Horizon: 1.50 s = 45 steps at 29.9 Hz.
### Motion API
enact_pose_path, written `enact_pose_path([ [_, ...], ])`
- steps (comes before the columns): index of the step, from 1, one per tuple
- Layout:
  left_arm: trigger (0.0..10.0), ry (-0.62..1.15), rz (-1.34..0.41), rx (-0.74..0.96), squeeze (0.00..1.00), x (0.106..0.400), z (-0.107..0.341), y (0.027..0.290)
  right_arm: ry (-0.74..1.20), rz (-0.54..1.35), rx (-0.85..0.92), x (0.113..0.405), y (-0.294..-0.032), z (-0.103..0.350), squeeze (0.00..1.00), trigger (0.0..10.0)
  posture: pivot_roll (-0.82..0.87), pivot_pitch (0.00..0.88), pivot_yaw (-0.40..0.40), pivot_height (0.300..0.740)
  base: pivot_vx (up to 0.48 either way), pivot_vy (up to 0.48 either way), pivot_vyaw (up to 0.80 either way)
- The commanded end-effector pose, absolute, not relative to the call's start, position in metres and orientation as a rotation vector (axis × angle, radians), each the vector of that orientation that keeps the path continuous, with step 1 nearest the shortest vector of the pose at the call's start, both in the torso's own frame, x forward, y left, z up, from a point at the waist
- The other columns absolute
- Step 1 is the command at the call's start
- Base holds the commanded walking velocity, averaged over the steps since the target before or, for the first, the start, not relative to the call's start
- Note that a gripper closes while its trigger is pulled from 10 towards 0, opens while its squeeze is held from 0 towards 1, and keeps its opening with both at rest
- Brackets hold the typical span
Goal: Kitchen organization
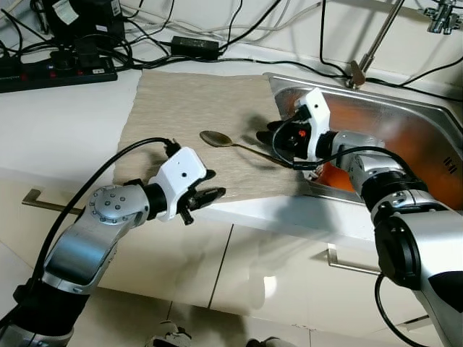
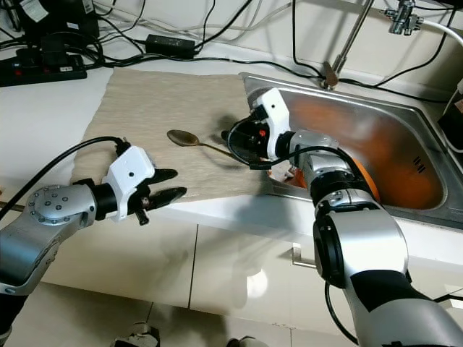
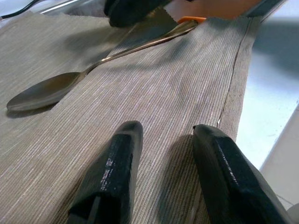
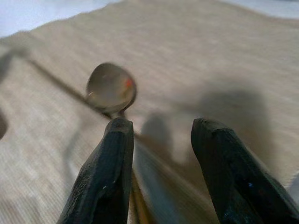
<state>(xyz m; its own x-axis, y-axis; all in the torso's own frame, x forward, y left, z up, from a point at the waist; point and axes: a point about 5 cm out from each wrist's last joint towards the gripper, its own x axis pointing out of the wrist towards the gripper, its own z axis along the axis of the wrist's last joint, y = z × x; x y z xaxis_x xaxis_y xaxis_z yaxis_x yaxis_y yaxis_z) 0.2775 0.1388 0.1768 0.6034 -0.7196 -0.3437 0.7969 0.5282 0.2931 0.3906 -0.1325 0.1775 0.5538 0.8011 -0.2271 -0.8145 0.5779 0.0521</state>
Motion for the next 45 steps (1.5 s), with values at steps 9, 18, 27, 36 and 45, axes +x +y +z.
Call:
enact_pose_path([
  [9,10.0,0.207,-0.914,0.462,0.0,0.276,0.177,0.137,0.228,1.069,-0.057,0.387,-0.128,0.181,0.0,10.0,0.18,0.073,-0.174,0.74,0.0,0.0,0.0],
  [18,10.0,0.2,-0.919,0.453,0.0,0.276,0.177,0.135,0.332,1.146,-0.144,0.379,-0.125,0.164,0.0,10.0,0.17,0.07,-0.173,0.74,0.0,0.0,0.0],
  [27,10.0,0.179,-0.948,0.429,0.0,0.277,0.182,0.128,0.379,0.994,-0.243,0.38,-0.124,0.145,0.0,4.7,0.17,0.066,-0.169,0.74,0.0,0.0,0.0],
  [36,10.0,0.184,-0.932,0.437,0.0,0.279,0.182,0.131,0.403,1.025,-0.27,0.377,-0.124,0.142,0.0,0.0,0.17,0.059,-0.169,0.74,0.0,0.0,0.0],
  [45,10.0,0.185,-0.935,0.442,0.0,0.28,0.181,0.13,0.373,0.984,-0.245,0.381,-0.129,0.148,0.0,0.0,0.16,0.053,-0.166,0.74,0.0,0.0,0.0],
])
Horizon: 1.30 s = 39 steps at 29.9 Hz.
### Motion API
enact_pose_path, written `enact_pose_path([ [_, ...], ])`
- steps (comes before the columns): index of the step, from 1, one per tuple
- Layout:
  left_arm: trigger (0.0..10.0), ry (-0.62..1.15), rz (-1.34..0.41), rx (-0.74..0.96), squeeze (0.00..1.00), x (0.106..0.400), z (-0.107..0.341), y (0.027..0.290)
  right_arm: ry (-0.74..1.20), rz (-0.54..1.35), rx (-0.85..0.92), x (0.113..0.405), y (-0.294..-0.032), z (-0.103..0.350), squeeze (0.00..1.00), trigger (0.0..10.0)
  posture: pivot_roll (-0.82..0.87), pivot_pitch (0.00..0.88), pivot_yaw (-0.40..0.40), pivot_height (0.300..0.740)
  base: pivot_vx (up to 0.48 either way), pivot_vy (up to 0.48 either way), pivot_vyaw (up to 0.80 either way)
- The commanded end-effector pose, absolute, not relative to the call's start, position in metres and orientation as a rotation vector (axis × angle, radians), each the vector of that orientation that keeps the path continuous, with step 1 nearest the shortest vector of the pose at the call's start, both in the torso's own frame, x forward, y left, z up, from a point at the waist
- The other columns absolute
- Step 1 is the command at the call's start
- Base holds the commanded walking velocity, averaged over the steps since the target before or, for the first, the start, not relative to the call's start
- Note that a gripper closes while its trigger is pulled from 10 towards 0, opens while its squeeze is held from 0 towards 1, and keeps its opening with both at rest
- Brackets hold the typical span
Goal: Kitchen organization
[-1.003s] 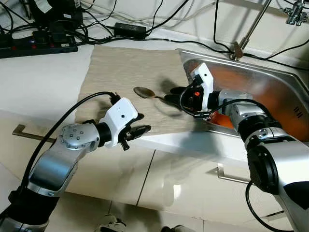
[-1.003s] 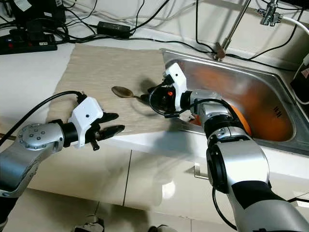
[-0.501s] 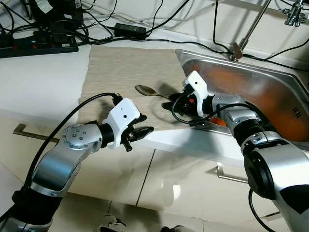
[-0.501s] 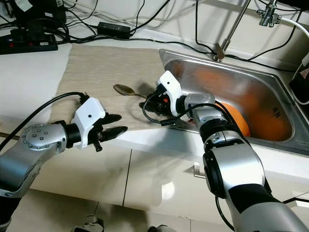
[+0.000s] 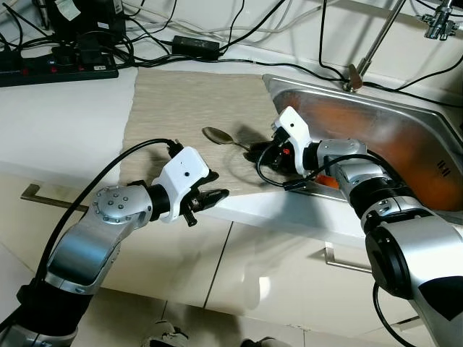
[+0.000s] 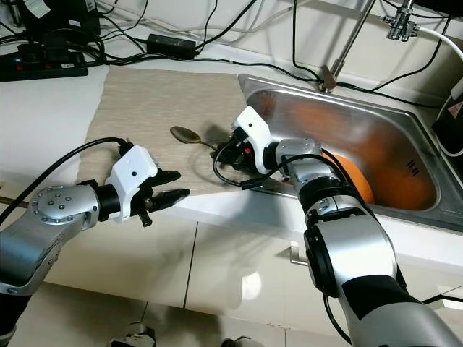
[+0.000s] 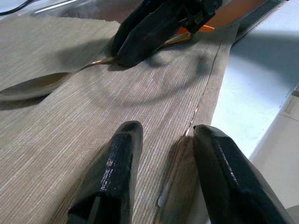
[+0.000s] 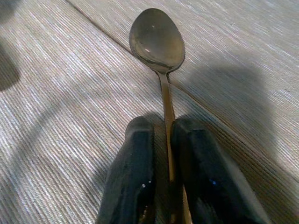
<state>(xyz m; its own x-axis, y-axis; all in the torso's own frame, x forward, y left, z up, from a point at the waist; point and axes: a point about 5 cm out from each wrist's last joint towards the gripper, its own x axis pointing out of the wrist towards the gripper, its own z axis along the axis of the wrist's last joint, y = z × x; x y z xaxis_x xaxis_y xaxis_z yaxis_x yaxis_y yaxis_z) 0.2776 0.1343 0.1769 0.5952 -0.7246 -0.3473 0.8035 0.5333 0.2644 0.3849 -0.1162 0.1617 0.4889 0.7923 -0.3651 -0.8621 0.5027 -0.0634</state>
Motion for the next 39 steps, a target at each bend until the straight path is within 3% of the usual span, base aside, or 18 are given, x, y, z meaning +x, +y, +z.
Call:
enact_pose_path([
  [1,10.0,0.186,-0.937,0.444,0.0,0.28,0.181,0.13,0.372,0.981,-0.242,0.381,-0.129,0.148,0.0,0.0,0.16,0.053,-0.166,0.74,0.0,0.0,0.0],
  [16,10.0,0.185,-0.955,0.443,0.0,0.282,0.18,0.126,0.373,0.99,-0.3,0.378,-0.131,0.142,0.0,0.0,0.15,0.051,-0.152,0.74,0.0,0.0,0.0],
  [26,10.0,0.18,-0.956,0.44,0.0,0.282,0.181,0.126,0.232,0.938,-0.125,0.388,-0.132,0.168,0.0,0.0,0.15,0.047,-0.154,0.74,0.0,0.0,0.0],
  [39,10.0,0.174,-0.947,0.444,0.0,0.284,0.181,0.126,0.144,0.914,-0.047,0.393,-0.135,0.186,0.0,0.0,0.14,0.04,-0.155,0.74,0.0,0.0,0.0],
])
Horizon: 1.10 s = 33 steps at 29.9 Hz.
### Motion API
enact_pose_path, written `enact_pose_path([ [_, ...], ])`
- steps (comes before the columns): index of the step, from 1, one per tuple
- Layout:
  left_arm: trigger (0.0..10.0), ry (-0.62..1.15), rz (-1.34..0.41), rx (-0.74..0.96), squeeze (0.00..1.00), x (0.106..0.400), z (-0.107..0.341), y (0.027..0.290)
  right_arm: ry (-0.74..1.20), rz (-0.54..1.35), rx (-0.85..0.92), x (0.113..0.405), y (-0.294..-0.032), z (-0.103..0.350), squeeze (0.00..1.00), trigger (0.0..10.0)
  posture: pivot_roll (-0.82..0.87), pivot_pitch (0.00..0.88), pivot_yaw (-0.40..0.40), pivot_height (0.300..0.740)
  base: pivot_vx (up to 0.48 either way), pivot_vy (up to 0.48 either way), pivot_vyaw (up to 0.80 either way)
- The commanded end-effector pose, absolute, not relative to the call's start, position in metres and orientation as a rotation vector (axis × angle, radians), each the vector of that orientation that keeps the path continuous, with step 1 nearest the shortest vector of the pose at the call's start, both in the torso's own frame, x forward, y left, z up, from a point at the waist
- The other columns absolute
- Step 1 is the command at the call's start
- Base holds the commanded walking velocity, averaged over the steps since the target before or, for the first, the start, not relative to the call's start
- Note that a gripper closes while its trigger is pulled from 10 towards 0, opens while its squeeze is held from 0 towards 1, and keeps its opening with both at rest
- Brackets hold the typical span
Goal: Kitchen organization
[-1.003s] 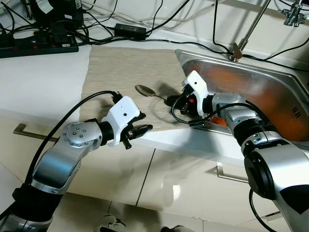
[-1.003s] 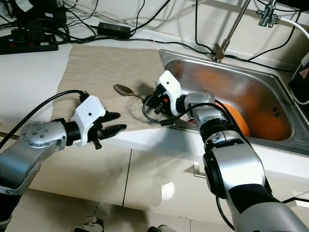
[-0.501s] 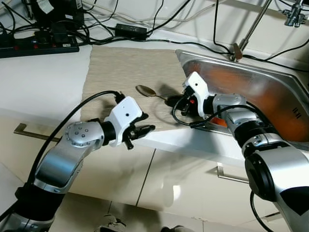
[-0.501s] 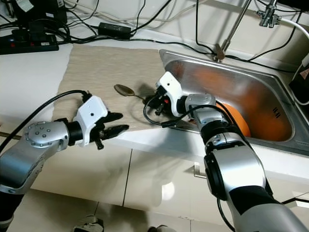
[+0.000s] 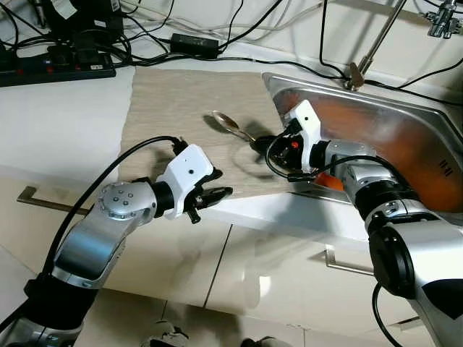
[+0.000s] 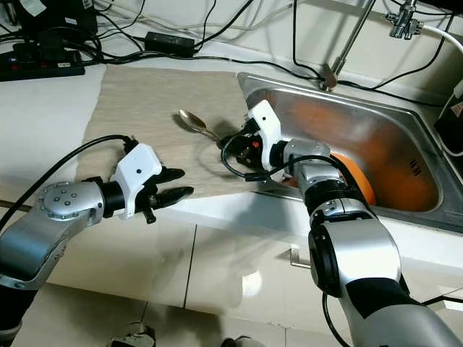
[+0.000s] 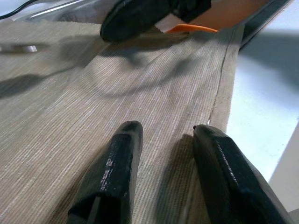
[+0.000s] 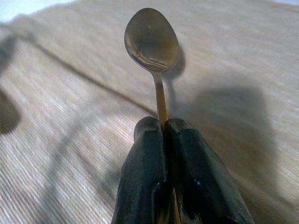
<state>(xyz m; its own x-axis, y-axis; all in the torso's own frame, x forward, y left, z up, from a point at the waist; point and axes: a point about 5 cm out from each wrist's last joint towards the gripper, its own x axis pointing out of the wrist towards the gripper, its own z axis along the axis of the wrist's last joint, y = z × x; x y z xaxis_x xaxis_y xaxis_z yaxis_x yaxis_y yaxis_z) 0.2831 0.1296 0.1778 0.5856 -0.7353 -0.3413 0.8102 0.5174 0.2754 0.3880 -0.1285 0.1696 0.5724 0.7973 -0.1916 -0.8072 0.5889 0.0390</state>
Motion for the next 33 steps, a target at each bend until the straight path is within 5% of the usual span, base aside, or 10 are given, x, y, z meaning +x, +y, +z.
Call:
enact_pose_path([
  [1,10.0,0.173,-0.947,0.445,0.0,0.285,0.181,0.126,0.125,0.895,-0.04,0.394,-0.136,0.189,0.0,0.0,0.14,0.039,-0.152,0.74,0.0,0.0,0.0],
  [11,10.0,-0.056,-0.798,0.341,0.0,0.307,0.222,0.124,0.181,0.363,-0.245,0.404,-0.192,0.184,0.0,0.0,0.13,0.04,-0.124,0.74,0.0,0.0,0.0],
  [18,10.0,-0.183,-0.782,0.218,0.0,0.311,0.254,0.118,0.225,0.256,-0.292,0.403,-0.198,0.171,0.0,0.0,0.13,0.055,-0.112,0.74,0.0,0.0,0.0],
  [19,10.0,-0.154,-0.825,0.237,0.0,0.306,0.253,0.114,0.241,0.242,-0.296,0.402,-0.196,0.166,0.0,1.6,0.15,0.069,-0.113,0.74,0.0,0.0,0.0],
  [20,10.0,-0.142,-0.836,0.249,0.0,0.305,0.253,0.113,0.245,0.238,-0.298,0.402,-0.194,0.165,0.0,1.6,0.16,0.081,-0.115,0.74,0.0,0.0,0.0],
  [21,10.0,-0.119,-0.851,0.274,0.0,0.302,0.249,0.112,0.253,0.231,-0.299,0.401,-0.192,0.162,0.0,10.0,0.17,0.091,-0.117,0.74,0.0,0.0,0.0],
  [33,10.0,-0.025,-0.826,0.319,0.0,0.276,0.237,0.125,0.249,0.113,-0.248,0.401,-0.184,0.151,0.0,10.0,0.29,0.211,-0.133,0.74,0.0,0.0,0.0],
])
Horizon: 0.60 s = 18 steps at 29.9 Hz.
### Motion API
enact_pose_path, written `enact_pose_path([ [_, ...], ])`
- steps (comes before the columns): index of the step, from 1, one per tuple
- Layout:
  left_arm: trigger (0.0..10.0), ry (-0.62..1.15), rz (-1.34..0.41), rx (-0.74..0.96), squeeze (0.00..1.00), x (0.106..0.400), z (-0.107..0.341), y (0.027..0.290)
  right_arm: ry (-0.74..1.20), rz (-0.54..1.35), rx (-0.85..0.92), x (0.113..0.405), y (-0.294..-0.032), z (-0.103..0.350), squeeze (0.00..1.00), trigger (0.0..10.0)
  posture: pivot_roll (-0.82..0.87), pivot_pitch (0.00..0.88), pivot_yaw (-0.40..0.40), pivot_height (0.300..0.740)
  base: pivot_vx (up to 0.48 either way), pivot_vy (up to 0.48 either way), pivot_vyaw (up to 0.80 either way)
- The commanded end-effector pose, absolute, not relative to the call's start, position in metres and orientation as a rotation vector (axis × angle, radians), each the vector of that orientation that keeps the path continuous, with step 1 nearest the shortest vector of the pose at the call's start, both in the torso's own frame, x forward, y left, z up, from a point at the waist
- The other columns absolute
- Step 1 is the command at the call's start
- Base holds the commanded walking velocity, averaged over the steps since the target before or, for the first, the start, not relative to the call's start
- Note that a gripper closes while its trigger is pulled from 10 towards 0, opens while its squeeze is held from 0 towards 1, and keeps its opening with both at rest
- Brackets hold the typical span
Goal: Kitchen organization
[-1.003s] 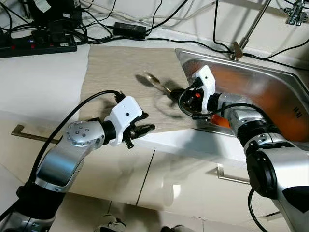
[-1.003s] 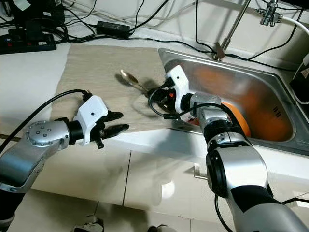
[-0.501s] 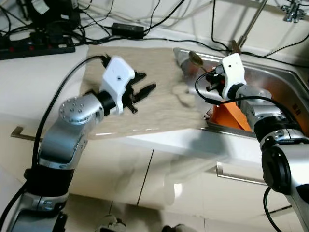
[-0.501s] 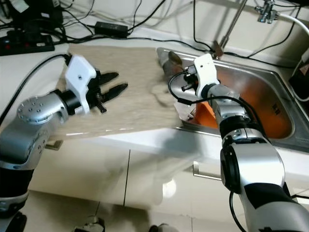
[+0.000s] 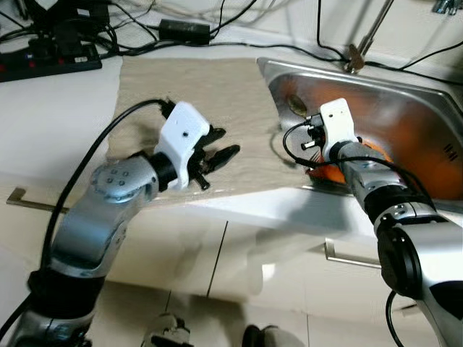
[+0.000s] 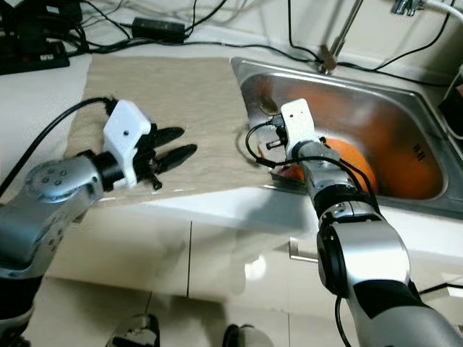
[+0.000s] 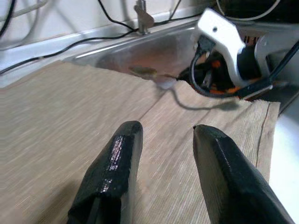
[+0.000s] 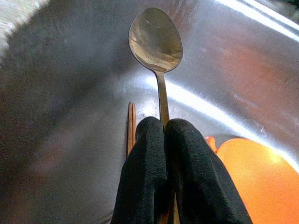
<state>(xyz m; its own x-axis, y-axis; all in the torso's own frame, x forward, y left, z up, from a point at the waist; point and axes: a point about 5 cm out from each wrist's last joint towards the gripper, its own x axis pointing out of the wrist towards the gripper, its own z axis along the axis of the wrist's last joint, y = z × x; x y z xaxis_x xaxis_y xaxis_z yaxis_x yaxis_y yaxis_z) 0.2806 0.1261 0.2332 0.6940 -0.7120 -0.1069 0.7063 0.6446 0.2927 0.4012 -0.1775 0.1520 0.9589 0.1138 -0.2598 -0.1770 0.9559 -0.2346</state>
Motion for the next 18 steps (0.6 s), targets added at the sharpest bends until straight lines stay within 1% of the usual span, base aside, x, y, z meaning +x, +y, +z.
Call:
enact_pose_path([
  [1,10.0,-0.023,-0.829,0.32,0.0,0.275,0.238,0.126,0.253,0.105,-0.24,0.4,-0.184,0.151,0.0,10.0,0.29,0.213,-0.133,0.74,0.0,0.0,0.0],
  [3,10.0,-0.019,-0.834,0.319,0.0,0.273,0.24,0.127,0.265,0.098,-0.223,0.4,-0.183,0.148,0.0,10.0,0.3,0.218,-0.133,0.74,0.0,0.0,0.0],
  [7,10.0,-0.012,-0.85,0.32,0.0,0.27,0.241,0.127,0.295,0.089,-0.251,0.398,-0.183,0.142,0.0,10.0,0.3,0.217,-0.134,0.74,0.0,0.0,0.0],
  [8,10.0,-0.007,-0.862,0.317,0.0,0.268,0.241,0.125,0.307,0.084,-0.256,0.397,-0.183,0.139,0.73,10.0,0.3,0.215,-0.135,0.74,0.0,0.0,0.0],
  [9,10.0,-0.004,-0.868,0.315,0.0,0.267,0.241,0.124,0.316,0.082,-0.25,0.396,-0.183,0.137,0.92,10.0,0.3,0.213,-0.136,0.74,0.0,0.0,0.0],
  [10,10.0,-0.002,-0.872,0.313,0.0,0.266,0.242,0.123,0.323,0.081,-0.245,0.395,-0.183,0.136,0.92,10.0,0.3,0.213,-0.137,0.74,0.0,0.0,0.0],
  [11,10.0,0.002,-0.87,0.315,0.0,0.267,0.242,0.124,0.328,0.087,-0.246,0.395,-0.182,0.135,1.0,10.0,0.3,0.209,-0.14,0.74,0.0,0.0,0.0],
  [18,10.0,0.004,-0.845,0.327,0.0,0.272,0.243,0.126,0.308,0.076,-0.243,0.398,-0.182,0.142,1.0,10.0,0.3,0.182,-0.141,0.74,0.0,0.0,0.0],
])
